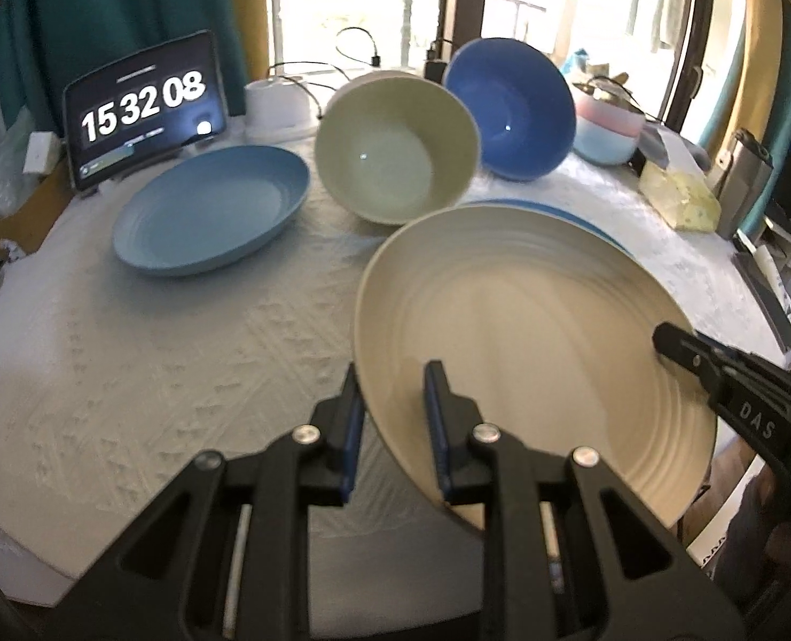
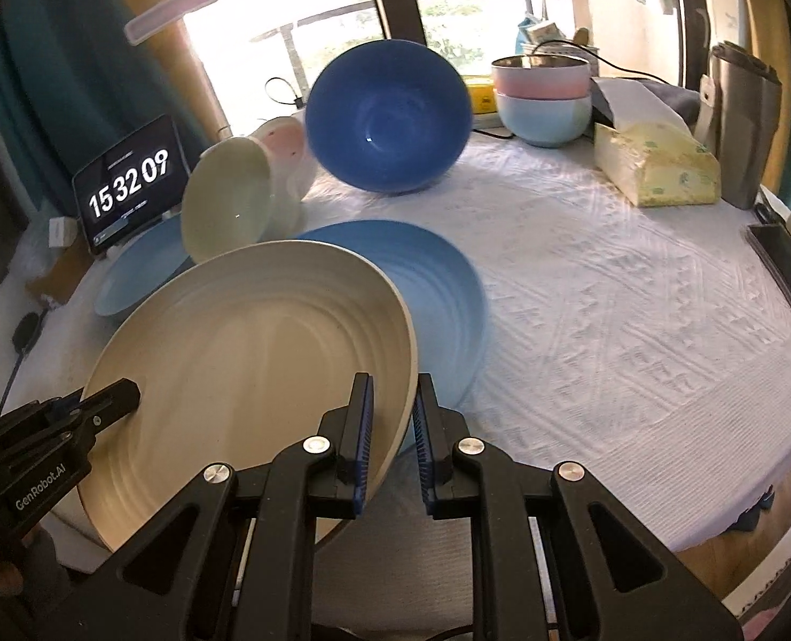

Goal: Organize plates and bowls

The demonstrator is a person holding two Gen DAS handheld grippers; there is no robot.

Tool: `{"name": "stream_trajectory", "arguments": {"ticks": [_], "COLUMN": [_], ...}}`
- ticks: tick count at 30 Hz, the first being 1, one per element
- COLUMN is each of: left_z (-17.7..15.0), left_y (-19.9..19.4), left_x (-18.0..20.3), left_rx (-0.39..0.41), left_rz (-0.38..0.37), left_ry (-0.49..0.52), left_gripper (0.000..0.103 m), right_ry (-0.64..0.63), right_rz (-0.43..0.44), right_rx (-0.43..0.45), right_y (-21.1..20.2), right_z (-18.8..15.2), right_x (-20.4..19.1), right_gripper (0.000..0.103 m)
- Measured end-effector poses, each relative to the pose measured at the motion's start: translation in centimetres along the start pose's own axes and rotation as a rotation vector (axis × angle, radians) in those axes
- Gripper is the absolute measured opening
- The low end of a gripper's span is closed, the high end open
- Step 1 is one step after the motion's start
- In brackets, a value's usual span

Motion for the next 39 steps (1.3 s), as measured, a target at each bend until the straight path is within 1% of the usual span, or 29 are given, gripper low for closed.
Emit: {"name": "stream_trajectory", "arguments": {"ticks": [9,16,25,28,31,36,39], "left_z": [0.8,1.5,2.0,2.7,3.5,3.7,3.7], "left_y": [1.8,3.2,3.7,3.2,3.2,5.2,5.6], "left_x": [2.3,2.7,2.8,3.1,3.3,3.8,4.2], "left_rx": [-0.031,-0.055,-0.058,-0.021,-0.004,-0.059,-0.069], "left_rz": [-0.017,-0.013,-0.016,-0.002,-0.010,-0.002,0.006], "left_ry": [0.028,0.019,0.019,0.044,0.055,0.089,0.116], "left_gripper": [0.023,0.024,0.024,0.024,0.024,0.026,0.027], "right_ry": [0.029,0.022,-0.004,-0.009,-0.019,-0.017,-0.025], "right_rz": [-0.010,-0.011,-0.032,-0.038,-0.052,-0.071,-0.086], "right_rx": [-0.002,-0.006,-0.013,-0.016,0.001,0.005,0.004], "right_y": [0.7,1.8,2.7,2.9,2.8,3.7,4.2], "right_z": [1.0,1.9,2.8,3.1,3.8,4.6,4.7], "right_x": [2.7,3.3,3.5,3.5,3.4,4.0,4.2], "right_gripper": [0.016,0.016,0.016,0.016,0.016,0.016,0.016]}}
Point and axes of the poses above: each gripper's, at about its wrist camera, not at the fingertips, and y roughly the way its jaws point, x to its right, z to its top, the point moved 4 cm from there along y, roughly the way its jaws point, and after that the axes turned 2 degrees about z, right-handed, at the moved point
